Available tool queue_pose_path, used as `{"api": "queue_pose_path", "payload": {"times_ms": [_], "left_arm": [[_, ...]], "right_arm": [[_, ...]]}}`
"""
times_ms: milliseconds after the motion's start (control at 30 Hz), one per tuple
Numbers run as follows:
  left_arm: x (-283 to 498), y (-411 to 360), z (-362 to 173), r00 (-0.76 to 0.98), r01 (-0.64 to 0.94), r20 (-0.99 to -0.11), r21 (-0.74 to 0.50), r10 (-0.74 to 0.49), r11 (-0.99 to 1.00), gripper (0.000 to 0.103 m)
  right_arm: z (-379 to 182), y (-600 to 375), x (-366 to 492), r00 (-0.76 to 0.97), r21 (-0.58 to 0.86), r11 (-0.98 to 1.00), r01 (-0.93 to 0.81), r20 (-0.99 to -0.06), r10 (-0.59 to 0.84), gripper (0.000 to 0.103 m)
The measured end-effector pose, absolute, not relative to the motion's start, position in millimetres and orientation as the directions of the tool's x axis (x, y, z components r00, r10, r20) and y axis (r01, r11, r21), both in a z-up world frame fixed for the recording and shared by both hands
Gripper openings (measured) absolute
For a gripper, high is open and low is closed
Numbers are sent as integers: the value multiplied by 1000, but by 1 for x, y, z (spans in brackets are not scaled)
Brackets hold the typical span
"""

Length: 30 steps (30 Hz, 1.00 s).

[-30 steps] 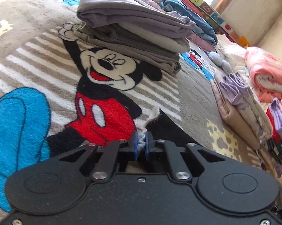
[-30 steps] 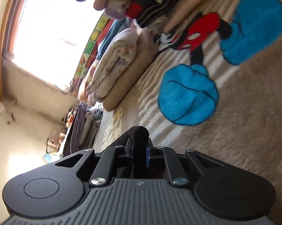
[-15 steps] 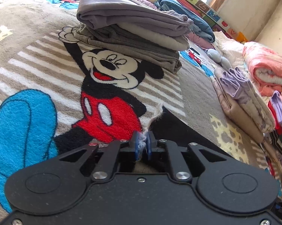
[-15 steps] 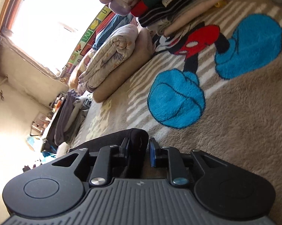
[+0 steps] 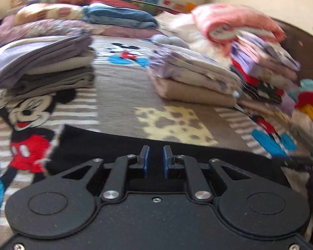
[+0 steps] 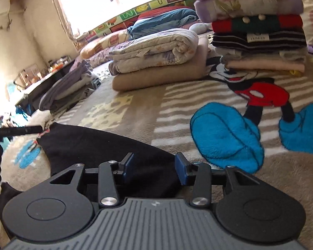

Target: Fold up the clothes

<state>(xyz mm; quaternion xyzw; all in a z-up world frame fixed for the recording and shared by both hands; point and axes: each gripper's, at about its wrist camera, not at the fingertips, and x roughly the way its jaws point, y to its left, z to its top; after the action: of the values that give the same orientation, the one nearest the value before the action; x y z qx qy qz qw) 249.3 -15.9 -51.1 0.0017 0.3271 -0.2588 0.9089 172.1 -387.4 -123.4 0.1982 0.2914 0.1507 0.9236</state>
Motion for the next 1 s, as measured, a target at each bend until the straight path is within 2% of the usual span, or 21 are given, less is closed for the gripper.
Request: {"api": "queue_pose_path", "payload": {"times_ms": [133,267,300,333,500,1000], "left_arm": [[224,-73,-70,588,591,-624,-103,-515,800,8],[220,-95,-92,531,614,-686,-92,-497,784,8],[213,-102,-99,530,642,-708,-26,-468,766,8],[206,-104,-102,548,659,-699,23,-459,752,8],[198,-99,-92,568,648,-701,59,-430,759,8],[186,-154,-101,548,687,-701,64,-457,724,8]], "right_arm": [[-135,-396,164,797,522,835,-176,-422,432,43],[-138,-397,161,806,533,824,-191,-394,442,43],[-140,-399,161,807,546,815,-194,-383,449,43],[-141,-402,160,809,559,806,-196,-373,455,43],[-146,-405,160,814,580,789,-205,-346,466,43],[-149,-408,158,818,594,775,-214,-325,475,43]]}}
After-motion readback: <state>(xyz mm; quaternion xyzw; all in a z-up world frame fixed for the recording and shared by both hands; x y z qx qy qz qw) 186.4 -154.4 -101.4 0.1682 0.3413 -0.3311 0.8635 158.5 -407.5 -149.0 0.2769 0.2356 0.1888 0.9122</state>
